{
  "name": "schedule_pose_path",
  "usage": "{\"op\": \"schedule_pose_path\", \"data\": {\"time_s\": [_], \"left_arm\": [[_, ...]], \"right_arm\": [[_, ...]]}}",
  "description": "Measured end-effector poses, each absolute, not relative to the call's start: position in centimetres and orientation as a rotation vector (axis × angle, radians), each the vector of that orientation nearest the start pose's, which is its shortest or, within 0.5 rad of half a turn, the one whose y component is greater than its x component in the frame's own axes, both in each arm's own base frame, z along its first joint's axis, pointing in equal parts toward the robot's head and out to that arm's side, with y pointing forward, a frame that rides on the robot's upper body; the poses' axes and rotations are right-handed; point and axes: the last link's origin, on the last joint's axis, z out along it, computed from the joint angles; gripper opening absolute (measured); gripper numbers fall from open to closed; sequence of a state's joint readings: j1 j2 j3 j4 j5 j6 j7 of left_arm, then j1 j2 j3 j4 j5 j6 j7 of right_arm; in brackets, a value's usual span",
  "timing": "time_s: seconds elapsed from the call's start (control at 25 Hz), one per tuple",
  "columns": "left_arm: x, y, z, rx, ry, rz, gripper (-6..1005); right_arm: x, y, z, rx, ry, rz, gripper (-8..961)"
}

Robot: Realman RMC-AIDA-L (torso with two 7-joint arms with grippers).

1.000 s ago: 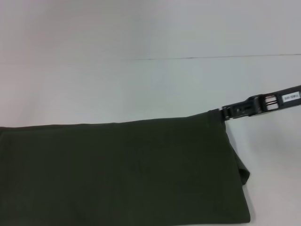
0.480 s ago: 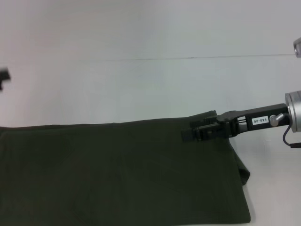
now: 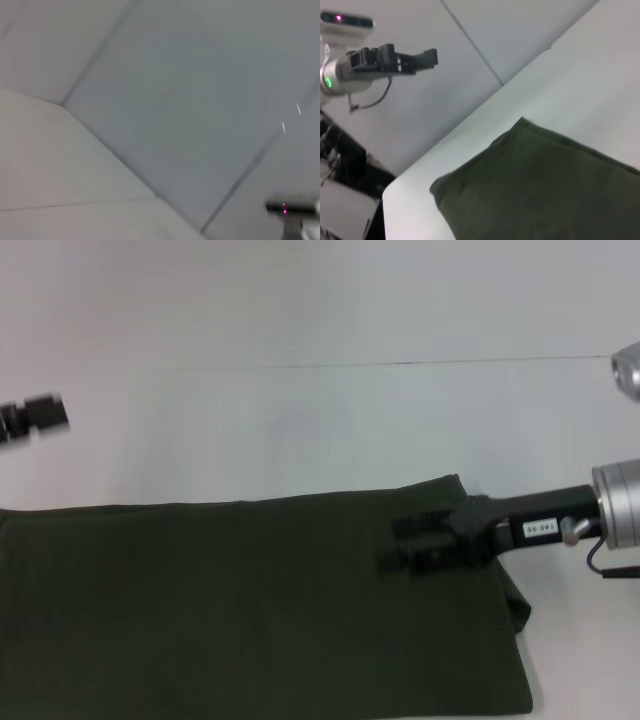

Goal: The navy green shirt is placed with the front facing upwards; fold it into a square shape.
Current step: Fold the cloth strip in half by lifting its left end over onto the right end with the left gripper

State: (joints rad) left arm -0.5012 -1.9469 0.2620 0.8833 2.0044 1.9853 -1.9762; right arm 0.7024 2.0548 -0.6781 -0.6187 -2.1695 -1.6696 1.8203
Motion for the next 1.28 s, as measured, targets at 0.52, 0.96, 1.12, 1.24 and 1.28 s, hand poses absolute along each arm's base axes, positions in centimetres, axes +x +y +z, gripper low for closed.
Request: {"op": "schedule_pose_path", "data": {"time_s": [0.52, 0.96, 1.12, 1.24, 1.28], "left_arm": [[-31.0, 27.6, 14.2, -2.564, -0.921, -0.447, 696], [-32.6, 30.0, 14.3, -2.273, -1.651, -0.102, 692], [-32.5, 31.3, 13.9, -2.141, -1.780, -0.024, 691], [-32.6, 32.1, 13.8, -2.084, -1.780, 0.023, 692], [-32.7, 32.3, 13.7, -2.069, -1.773, 0.045, 692]], "right_arm": [[23.5, 33.3, -4.1, -3.060, 0.504, 0.361, 899], [23.4, 33.4, -4.7, -3.057, 0.512, 0.333, 899], [23.4, 33.4, -4.7, -3.056, 0.513, 0.333, 899], [23.4, 33.3, -4.8, -3.055, 0.515, 0.334, 899], [23.5, 33.3, -4.8, -3.055, 0.517, 0.335, 899]]}}
